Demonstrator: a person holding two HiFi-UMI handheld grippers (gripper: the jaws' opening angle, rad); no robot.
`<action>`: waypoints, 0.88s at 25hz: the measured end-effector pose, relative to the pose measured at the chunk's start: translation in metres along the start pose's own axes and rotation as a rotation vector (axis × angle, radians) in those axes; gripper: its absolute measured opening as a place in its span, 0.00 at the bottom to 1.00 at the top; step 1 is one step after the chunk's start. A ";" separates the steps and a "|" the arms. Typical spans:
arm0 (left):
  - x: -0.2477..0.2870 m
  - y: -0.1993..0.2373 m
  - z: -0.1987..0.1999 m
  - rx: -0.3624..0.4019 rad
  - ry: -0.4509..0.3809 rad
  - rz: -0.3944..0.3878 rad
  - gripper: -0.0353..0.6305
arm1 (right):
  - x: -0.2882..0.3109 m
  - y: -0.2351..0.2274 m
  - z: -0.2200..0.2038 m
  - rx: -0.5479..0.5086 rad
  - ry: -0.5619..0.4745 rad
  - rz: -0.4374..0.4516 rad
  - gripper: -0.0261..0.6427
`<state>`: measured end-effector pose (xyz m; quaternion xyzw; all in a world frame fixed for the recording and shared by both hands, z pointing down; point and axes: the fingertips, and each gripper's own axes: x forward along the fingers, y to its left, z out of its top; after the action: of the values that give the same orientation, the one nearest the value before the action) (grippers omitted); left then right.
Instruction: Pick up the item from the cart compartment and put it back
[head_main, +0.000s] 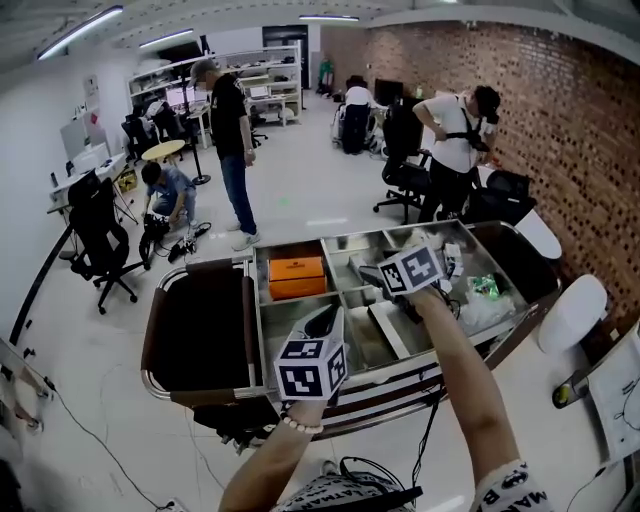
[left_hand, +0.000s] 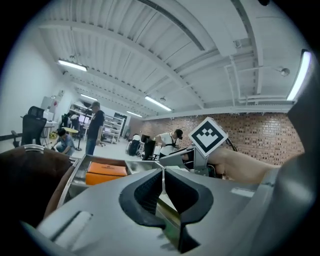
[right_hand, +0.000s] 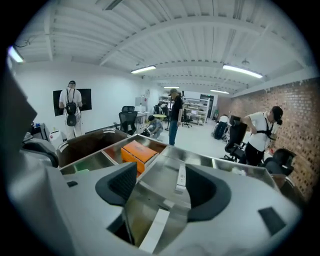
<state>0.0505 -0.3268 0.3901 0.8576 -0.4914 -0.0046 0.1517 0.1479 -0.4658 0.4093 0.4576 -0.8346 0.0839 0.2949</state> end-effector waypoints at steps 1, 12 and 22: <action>0.006 0.003 -0.001 -0.019 0.008 0.004 0.06 | 0.011 -0.004 -0.002 0.000 0.027 0.004 0.51; 0.041 0.016 0.018 -0.085 0.001 0.022 0.06 | 0.108 -0.047 -0.015 -0.057 0.316 0.026 0.51; 0.073 0.020 0.027 -0.098 0.013 0.032 0.06 | 0.168 -0.063 -0.060 -0.091 0.531 0.068 0.51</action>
<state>0.0668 -0.4049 0.3795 0.8413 -0.5031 -0.0207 0.1968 0.1556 -0.5971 0.5449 0.3775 -0.7460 0.1731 0.5206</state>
